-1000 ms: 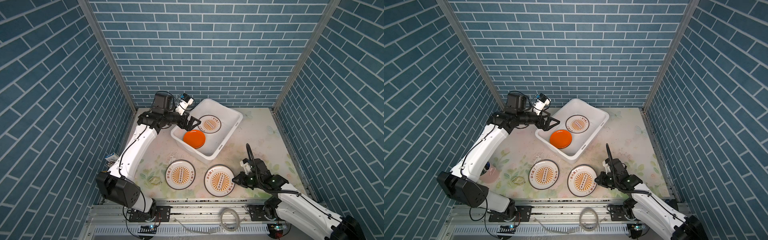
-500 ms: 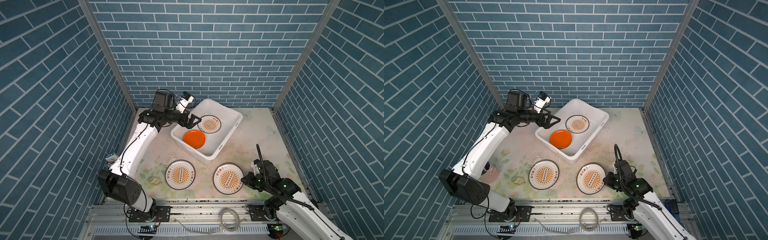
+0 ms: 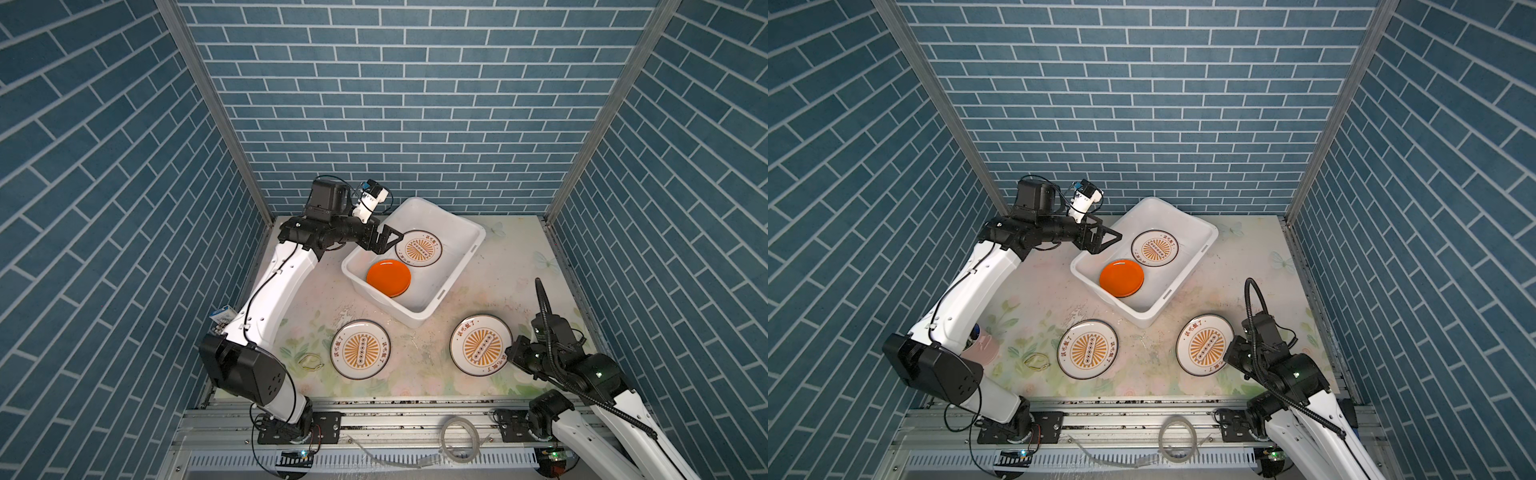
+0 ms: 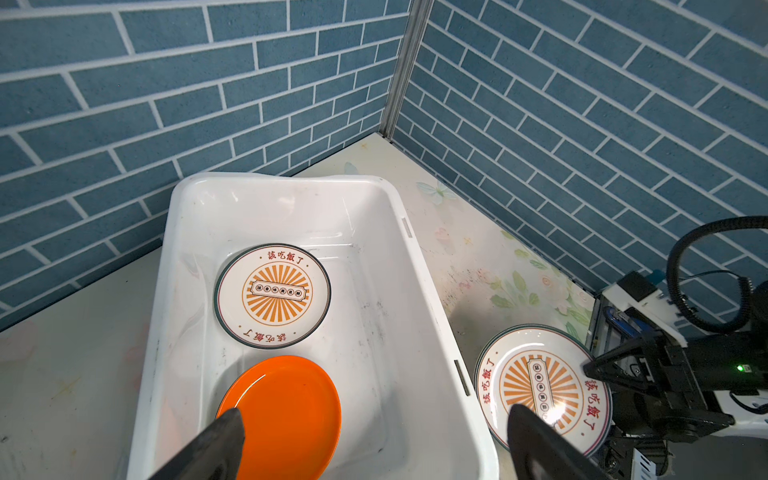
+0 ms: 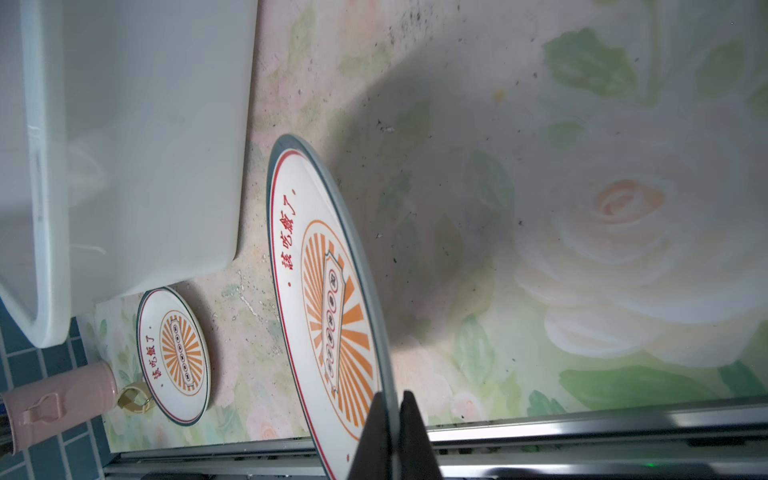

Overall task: Place the plates into the plastic bin on the countertop
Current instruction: 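Close the right gripper on the plate rim and tilt the plate up, then lift the sunburst plate with the right gripper and carry it over the bin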

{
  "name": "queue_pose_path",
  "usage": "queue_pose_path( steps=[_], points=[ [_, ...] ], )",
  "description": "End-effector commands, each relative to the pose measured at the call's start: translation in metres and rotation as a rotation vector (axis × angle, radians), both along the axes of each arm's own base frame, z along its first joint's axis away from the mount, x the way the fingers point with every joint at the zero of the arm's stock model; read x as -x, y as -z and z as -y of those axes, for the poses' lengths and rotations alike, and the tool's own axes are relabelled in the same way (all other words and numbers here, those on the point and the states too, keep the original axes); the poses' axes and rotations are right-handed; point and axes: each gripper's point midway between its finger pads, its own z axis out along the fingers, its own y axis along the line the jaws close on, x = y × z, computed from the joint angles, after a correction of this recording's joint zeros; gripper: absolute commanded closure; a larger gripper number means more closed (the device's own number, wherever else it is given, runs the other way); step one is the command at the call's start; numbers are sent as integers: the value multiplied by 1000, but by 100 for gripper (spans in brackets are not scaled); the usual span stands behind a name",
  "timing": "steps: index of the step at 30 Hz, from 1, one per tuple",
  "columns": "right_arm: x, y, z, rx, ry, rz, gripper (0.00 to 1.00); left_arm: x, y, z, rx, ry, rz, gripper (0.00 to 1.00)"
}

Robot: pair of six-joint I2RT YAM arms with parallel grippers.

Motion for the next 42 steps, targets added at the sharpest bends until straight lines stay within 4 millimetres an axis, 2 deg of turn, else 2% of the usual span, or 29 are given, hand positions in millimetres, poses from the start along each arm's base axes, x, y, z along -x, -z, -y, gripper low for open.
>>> queue_pose_path(
  steps=[1,10,18,28,36,42],
  points=[
    [-5,-15,24,70,131,23,100,-6,-6,1,2,-5,20,1],
    [-23,-66,54,170,275,149,100,-12,-2,-2,17,-15,-8,0],
    [-47,-104,51,202,263,221,100,-19,0,-15,26,-52,-23,0],
    [-84,-160,30,159,192,357,100,-23,-1,-18,34,-65,-23,1],
    [-125,-201,-15,99,3,427,100,-20,-8,-18,75,-56,-42,0],
    [-157,-214,-39,60,-56,468,100,-20,-10,-21,67,-62,-27,0]
  ],
)
